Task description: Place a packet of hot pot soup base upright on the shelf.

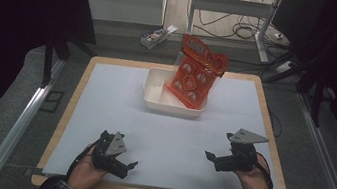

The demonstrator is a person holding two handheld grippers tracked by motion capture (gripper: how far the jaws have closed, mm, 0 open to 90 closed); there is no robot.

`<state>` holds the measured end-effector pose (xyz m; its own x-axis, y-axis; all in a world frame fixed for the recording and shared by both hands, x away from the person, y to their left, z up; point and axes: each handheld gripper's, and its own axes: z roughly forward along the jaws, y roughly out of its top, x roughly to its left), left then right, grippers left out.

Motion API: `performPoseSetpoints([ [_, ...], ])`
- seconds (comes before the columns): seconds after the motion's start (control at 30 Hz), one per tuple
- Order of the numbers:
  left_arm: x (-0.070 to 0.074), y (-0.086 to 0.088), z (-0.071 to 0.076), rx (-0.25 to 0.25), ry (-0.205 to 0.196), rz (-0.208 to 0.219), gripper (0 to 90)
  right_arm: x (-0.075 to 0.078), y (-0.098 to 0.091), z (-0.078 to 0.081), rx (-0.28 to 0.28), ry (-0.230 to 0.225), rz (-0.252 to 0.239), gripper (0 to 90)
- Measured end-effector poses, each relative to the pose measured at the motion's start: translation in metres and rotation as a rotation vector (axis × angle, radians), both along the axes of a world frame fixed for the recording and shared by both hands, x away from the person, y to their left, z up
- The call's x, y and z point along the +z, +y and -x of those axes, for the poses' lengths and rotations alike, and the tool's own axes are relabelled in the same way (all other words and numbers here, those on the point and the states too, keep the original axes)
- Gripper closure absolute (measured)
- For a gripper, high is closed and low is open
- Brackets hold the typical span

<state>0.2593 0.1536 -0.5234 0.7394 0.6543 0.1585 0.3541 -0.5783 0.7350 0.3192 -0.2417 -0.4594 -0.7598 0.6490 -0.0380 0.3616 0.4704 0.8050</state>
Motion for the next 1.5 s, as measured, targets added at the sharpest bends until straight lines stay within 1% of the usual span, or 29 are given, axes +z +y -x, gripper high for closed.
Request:
performPoseSetpoints([
  [0.1, 0.0, 0.0, 0.0, 0.002, 0.001, -0.002, 1.2, 0.0, -0.005, 0.003, -0.015, -0.013, 0.003, 0.0],
  [0.23, -0.001, -0.001, 0.0, 0.006, 0.003, 0.005, 1.2, -0.001, -0.01, 0.008, -0.025, -0.021, 0.011, 0.1],
  [0.47, -0.001, -0.001, 0.0, 0.011, 0.006, 0.008, 1.2, -0.007, -0.021, 0.013, -0.051, -0.02, 0.019, 0.2],
  [0.57, -0.001, -0.001, 0.0, 0.013, 0.008, 0.01, 1.2, -0.009, -0.025, 0.015, -0.064, -0.012, 0.015, 0.2],
  [0.77, -0.001, -0.001, -0.001, 0.016, 0.013, 0.012, 1.3, -0.014, -0.032, 0.02, -0.083, -0.008, 0.032, 0.2],
  [0.9, -0.001, -0.001, -0.001, 0.013, 0.016, 0.01, 1.4, -0.019, -0.038, 0.022, -0.099, 0.005, 0.033, 0.2],
  [1.0, -0.001, -0.001, -0.001, 0.013, 0.017, 0.004, 1.4, -0.023, -0.043, 0.023, -0.115, 0.021, 0.029, 0.2],
  [1.1, -0.001, -0.001, -0.001, 0.017, 0.018, 0.007, 1.5, -0.027, -0.047, 0.024, -0.13, 0.037, 0.029, 0.2],
  [1.27, -0.002, -0.001, -0.001, 0.019, 0.019, 0.006, 1.6, -0.035, -0.054, 0.025, -0.154, 0.07, 0.051, 0.2],
  [1.4, -0.002, -0.001, -0.001, 0.021, 0.021, 0.003, 1.7, -0.037, -0.056, 0.023, -0.167, 0.085, 0.056, 0.2],
  [1.5, -0.002, -0.002, -0.001, 0.023, 0.017, -0.012, 1.9, -0.038, -0.057, 0.022, -0.17, 0.089, 0.062, 0.2],
])
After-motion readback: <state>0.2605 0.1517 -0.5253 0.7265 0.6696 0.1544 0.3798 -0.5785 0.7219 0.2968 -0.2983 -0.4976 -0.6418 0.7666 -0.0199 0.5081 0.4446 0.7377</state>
